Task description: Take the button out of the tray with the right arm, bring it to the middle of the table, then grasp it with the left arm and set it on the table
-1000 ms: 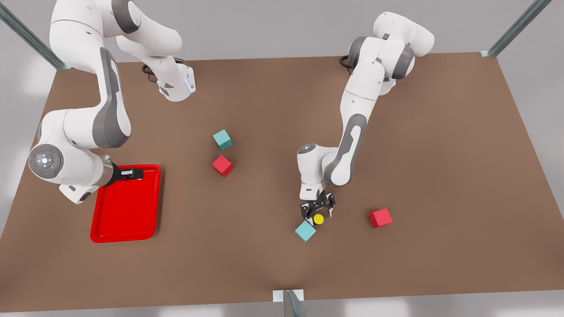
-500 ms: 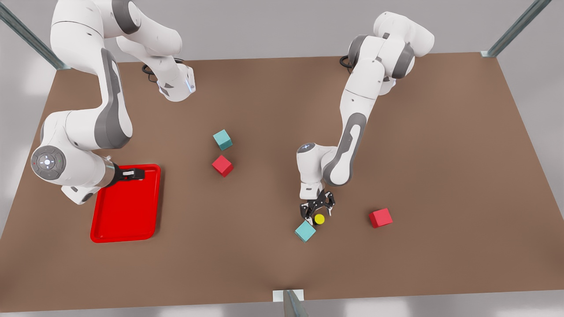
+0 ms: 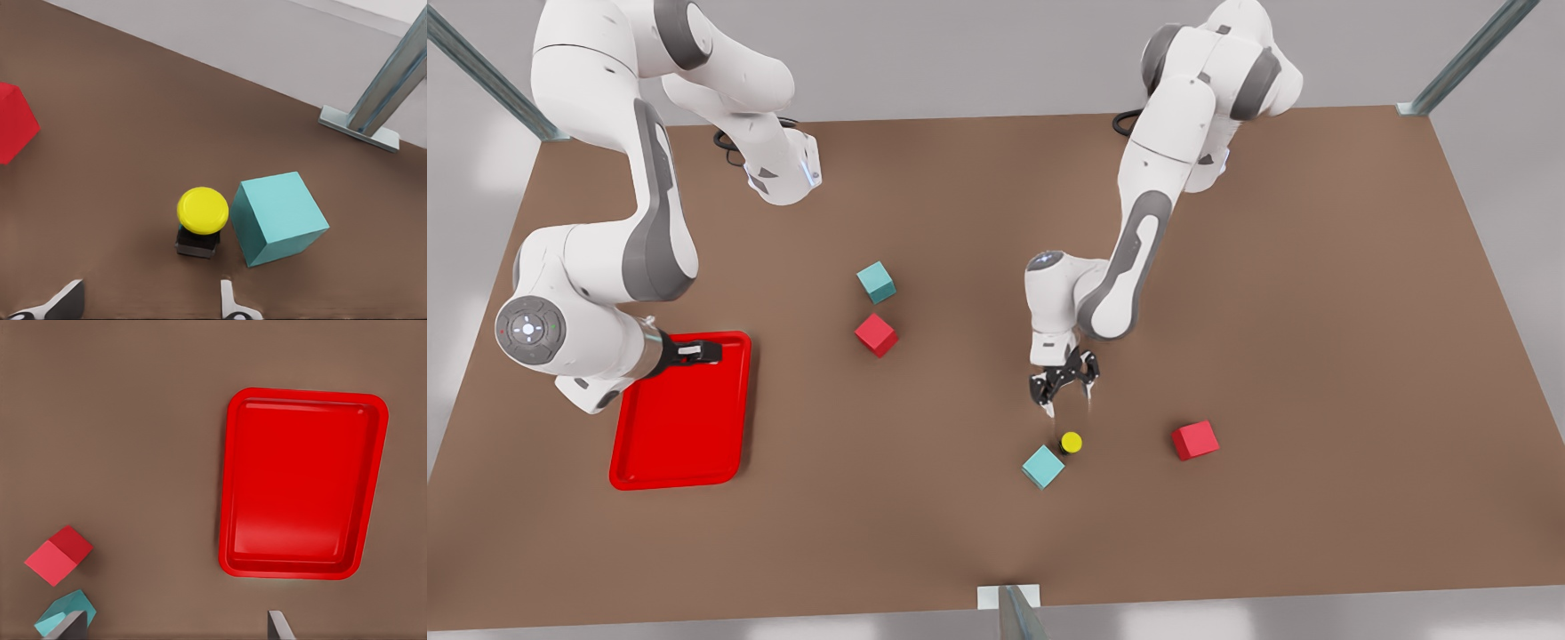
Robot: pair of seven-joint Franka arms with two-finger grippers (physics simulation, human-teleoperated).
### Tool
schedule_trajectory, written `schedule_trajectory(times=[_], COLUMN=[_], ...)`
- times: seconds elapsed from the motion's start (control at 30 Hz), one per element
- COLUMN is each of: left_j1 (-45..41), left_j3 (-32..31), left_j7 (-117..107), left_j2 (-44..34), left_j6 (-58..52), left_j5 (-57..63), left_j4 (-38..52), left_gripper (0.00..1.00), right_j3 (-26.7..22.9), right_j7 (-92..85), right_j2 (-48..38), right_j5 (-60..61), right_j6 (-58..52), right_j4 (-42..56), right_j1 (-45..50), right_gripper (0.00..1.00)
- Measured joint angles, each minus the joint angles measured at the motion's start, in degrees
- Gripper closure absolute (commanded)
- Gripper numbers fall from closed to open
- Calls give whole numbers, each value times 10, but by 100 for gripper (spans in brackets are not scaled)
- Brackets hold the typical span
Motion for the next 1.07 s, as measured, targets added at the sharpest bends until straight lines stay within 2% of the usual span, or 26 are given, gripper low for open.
schedule_trajectory(times=[0.1,0.17,0.3,0.37,0.43,0.47,0.5,0.53,0.63,0.67,0.7,0.73,0.93,1.07], left_j1=[28,184,457,562,607,566,483,450,405,409,422,435,457,449], left_j3=[-67,-225,-422,-477,-490,-435,-316,-250,-129,-110,-102,-97,-94,-94], left_j7=[-2,16,109,193,278,318,361,404,523,560,594,627,789,871], left_j2=[-98,-132,-141,-138,-136,-140,-153,-173,-299,-347,-403,-408,-345,-334], left_j6=[-11,-42,-118,-183,-254,-286,-319,-351,-446,-477,-494,-505,-552,-567], left_j5=[-10,-48,-135,-207,-260,-289,-351,-406,-510,-532,-550,-563,-599,-607], left_j4=[-72,-75,-48,8,62,81,109,124,137,127,78,63,117,125], left_gripper=[1,1,1,0,0,0,0,1,0,0,0,0,0,0], right_j3=[0,0,0,1,1,1,1,1,1,0,0,0,3,5], right_j7=[0,0,0,0,0,0,0,0,2,3,4,5,9,11], right_j2=[0,0,2,3,5,5,5,5,9,16,24,37,54,54], right_j5=[-2,-2,-3,-3,-3,-3,-2,-1,1,1,1,2,3,5], right_j6=[0,0,0,1,3,4,5,5,7,7,8,9,15,14], right_j4=[0,-1,-1,-1,-1,0,1,6,27,41,56,78,96,95], right_j1=[1,1,1,1,2,2,2,2,1,0,1,1,13,19], right_gripper=[0,0,0,0,0,0,0,0,0,0,0,0,0,0])
